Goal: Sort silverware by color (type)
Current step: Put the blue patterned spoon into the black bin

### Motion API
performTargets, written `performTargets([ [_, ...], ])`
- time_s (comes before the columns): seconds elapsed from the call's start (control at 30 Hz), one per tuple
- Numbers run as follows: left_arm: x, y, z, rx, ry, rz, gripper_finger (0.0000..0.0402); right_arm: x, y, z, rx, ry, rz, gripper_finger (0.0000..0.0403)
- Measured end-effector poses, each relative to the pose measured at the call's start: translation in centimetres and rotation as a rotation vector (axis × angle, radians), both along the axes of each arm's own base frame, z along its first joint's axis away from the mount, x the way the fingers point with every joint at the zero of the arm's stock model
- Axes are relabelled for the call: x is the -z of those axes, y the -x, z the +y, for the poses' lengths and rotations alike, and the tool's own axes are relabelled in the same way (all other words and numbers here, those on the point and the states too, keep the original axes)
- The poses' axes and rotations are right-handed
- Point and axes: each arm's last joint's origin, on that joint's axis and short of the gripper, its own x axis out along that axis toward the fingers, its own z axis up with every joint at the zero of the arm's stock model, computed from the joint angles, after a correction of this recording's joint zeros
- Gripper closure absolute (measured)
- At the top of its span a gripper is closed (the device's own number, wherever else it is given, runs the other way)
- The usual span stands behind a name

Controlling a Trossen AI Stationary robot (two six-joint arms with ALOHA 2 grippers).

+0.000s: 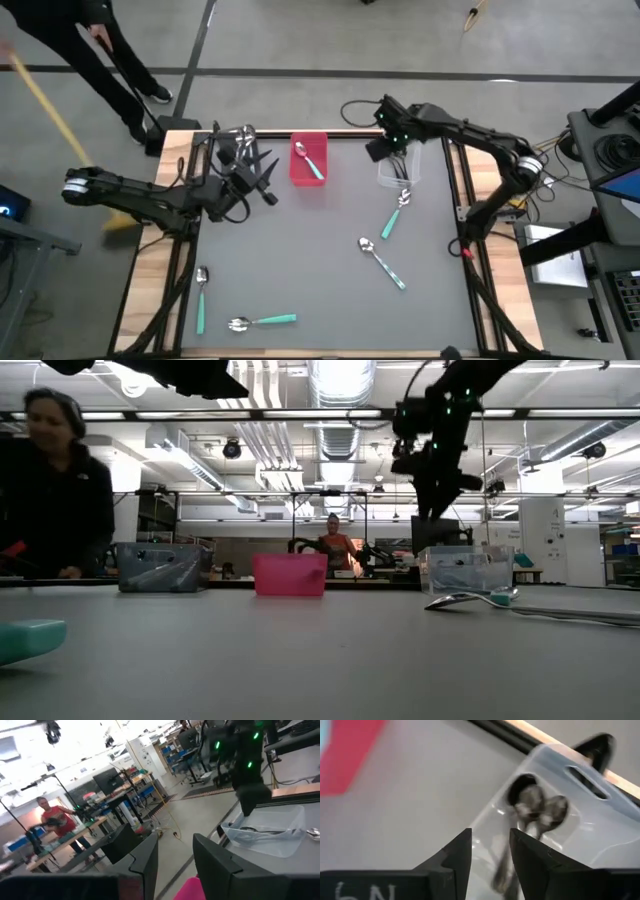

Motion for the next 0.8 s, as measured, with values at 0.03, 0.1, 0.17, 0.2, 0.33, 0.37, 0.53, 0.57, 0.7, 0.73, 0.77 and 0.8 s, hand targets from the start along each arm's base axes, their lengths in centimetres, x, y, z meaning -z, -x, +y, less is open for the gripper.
performTargets([
  [0.03,0.1,0.0,0.0,0.002,0.016,-0.001,0.0297,-0.4,-0.3,0.8,-0.023,0.008,-0.011,0.0281],
  [0.1,0.6,0.0,-0.1,0.01,0.067,-0.002,0.0297,-1.1,-0.9,2.6,-0.07,0.027,-0.031,0.0284],
  [0.17,1.4,-0.1,-0.2,0.027,0.128,0.013,0.0297,-1.5,-1.4,4.4,-0.113,0.055,-0.033,0.0286],
  [0.2,1.8,-0.1,-0.3,0.045,0.162,0.023,0.0297,-1.6,-1.6,5.3,-0.133,0.071,-0.032,0.0288],
  [0.33,3.4,0.0,-0.7,0.166,0.318,0.091,0.0297,-1.5,-2.6,9.0,-0.236,0.119,-0.034,0.0292],
  [0.37,3.8,0.0,-0.9,0.206,0.365,0.109,0.0297,-1.4,-2.9,9.9,-0.257,0.125,-0.041,0.0293],
  [0.53,5.2,0.3,-1.3,0.312,0.579,0.182,0.0297,-0.4,-4.4,13.8,-0.353,0.117,-0.08,0.0296],
  [0.57,5.4,0.4,-1.3,0.313,0.611,0.192,0.0297,-0.3,-4.6,14.5,-0.363,0.112,-0.087,0.0296],
  [0.7,6.1,0.9,-1.3,0.262,0.699,0.219,0.0297,0.2,-5.1,17.0,-0.407,0.089,-0.098,0.0296],
  [0.73,6.3,1.0,-1.3,0.251,0.713,0.222,0.0297,0.2,-5.1,17.6,-0.412,0.084,-0.104,0.0296],
  [0.77,6.3,1.0,-1.2,0.241,0.719,0.224,0.0297,0.2,-5.2,18.1,-0.416,0.078,-0.11,0.0296],
  [0.8,6.4,1.1,-1.2,0.234,0.725,0.226,0.0297,0.2,-5.2,18.6,-0.421,0.072,-0.114,0.0296],
])
